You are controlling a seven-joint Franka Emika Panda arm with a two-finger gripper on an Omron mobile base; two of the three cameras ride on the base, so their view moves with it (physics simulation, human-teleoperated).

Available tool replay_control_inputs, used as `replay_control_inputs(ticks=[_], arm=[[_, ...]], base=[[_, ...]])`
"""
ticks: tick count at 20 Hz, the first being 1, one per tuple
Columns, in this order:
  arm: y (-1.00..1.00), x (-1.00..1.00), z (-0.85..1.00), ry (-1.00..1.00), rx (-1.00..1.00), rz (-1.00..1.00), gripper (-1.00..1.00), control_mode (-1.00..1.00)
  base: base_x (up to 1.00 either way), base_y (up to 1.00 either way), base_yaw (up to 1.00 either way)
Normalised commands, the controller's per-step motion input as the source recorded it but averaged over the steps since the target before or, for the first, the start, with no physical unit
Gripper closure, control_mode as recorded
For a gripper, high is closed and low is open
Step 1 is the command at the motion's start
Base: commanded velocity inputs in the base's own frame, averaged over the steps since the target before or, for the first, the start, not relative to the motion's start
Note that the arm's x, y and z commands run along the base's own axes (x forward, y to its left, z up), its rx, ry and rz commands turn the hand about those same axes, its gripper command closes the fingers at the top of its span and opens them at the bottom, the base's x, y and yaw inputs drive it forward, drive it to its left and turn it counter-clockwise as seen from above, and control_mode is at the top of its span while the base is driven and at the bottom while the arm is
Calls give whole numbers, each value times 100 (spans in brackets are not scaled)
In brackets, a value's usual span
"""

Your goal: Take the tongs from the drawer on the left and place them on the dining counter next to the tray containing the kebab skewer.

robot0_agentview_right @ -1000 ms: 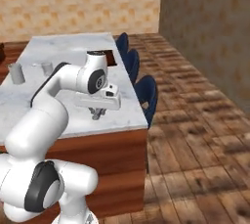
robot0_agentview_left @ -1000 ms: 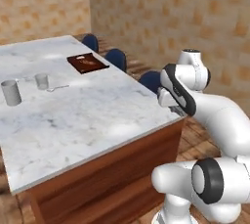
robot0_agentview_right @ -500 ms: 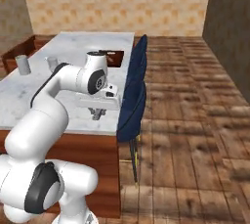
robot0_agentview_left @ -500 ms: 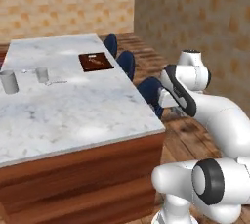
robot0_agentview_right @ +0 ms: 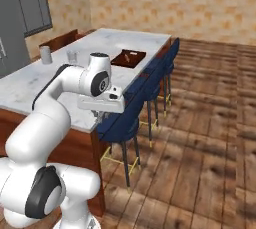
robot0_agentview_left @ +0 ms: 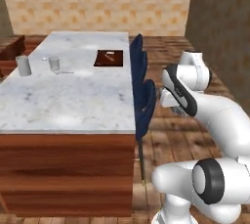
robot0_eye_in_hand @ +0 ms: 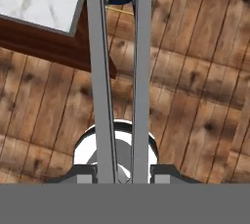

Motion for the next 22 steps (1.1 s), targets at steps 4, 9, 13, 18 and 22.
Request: replay_control_inputs(ticks=[4,9,13,18,22], arm=[[0,0,0,0,0,0,100,100],[0,0,0,0,0,0,100,100],[0,0,0,0,0,0,100,100],[0,0,0,0,0,0,100,100],[0,0,0,0,0,0,100,100]], base=[[13,-100,55],[22,-100,57],[27,-100,58],[35,-100,58],[40,-100,59]])
